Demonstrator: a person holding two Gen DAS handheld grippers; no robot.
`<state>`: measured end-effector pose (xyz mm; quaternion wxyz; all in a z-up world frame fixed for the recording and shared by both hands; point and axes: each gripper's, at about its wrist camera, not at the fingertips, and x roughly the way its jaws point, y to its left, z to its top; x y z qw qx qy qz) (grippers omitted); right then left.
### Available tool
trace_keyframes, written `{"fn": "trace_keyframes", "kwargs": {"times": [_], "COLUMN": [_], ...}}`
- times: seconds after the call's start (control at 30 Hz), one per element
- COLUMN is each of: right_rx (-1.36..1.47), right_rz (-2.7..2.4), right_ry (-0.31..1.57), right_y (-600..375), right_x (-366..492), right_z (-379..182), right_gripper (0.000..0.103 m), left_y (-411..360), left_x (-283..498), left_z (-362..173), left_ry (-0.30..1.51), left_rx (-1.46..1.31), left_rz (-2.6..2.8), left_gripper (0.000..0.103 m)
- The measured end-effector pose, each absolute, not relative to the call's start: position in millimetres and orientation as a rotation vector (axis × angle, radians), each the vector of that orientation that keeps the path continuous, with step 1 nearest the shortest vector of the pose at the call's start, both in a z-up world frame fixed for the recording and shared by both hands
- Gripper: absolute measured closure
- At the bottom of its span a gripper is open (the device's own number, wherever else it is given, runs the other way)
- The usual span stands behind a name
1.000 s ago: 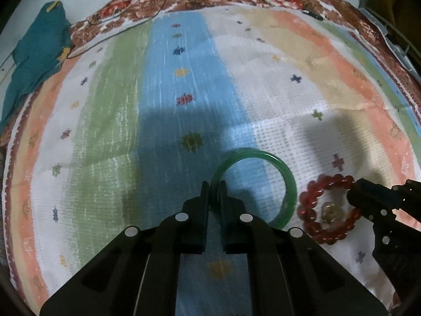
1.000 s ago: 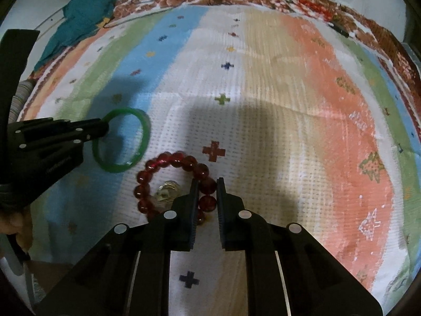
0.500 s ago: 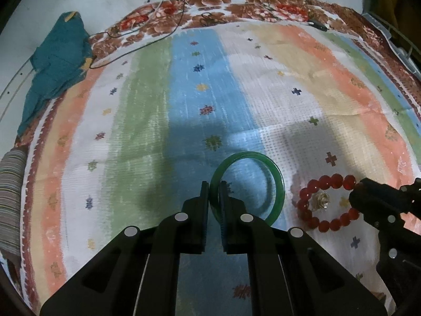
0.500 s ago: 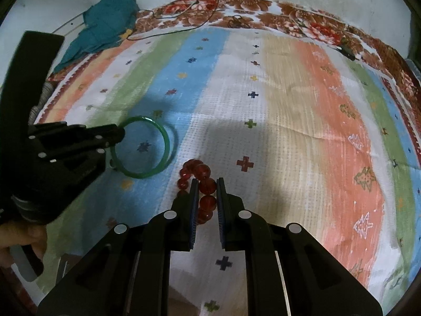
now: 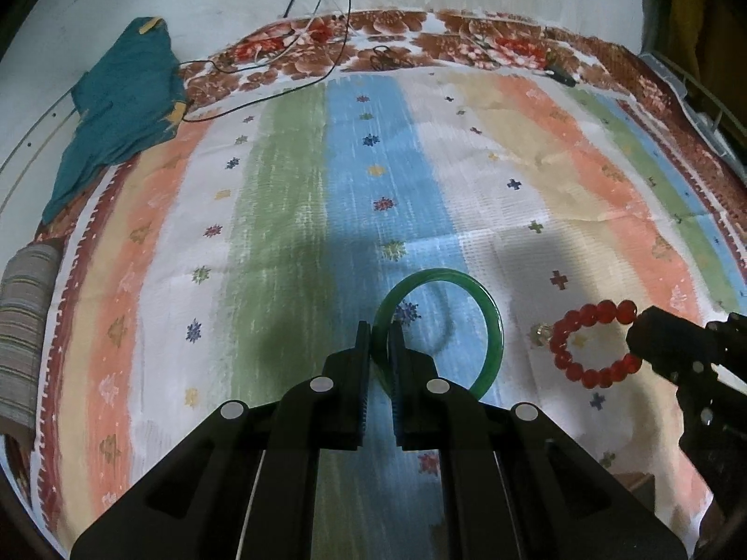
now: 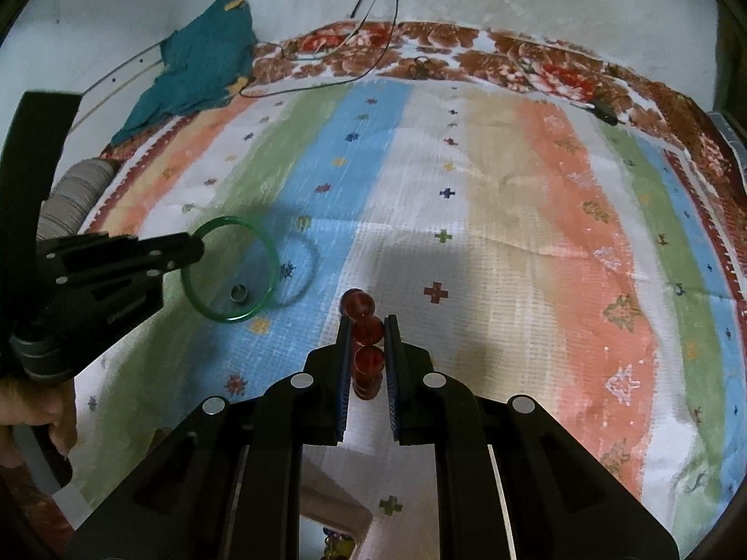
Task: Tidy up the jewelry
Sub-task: 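Lift the bangle and red bracelet and carry both toward the tin box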
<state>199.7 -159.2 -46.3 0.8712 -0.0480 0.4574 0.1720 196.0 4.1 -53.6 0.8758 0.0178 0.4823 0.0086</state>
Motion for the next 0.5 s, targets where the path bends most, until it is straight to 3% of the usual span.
{"fn": "trace_keyframes", "kwargs": {"times": [0.5], "right_rx": [-0.075], "right_rz": [0.344], "right_ry": [0.924], "right_y": [-171], "right_x": [180], "right_z": [-32], "right_gripper": [0.089], "left_y": [-3], "left_x": [166], "left_z": [-35], "left_ry": [0.974], "left_rx": [0.033], "left_rz": [-0.005], "left_gripper": [0.096]}}
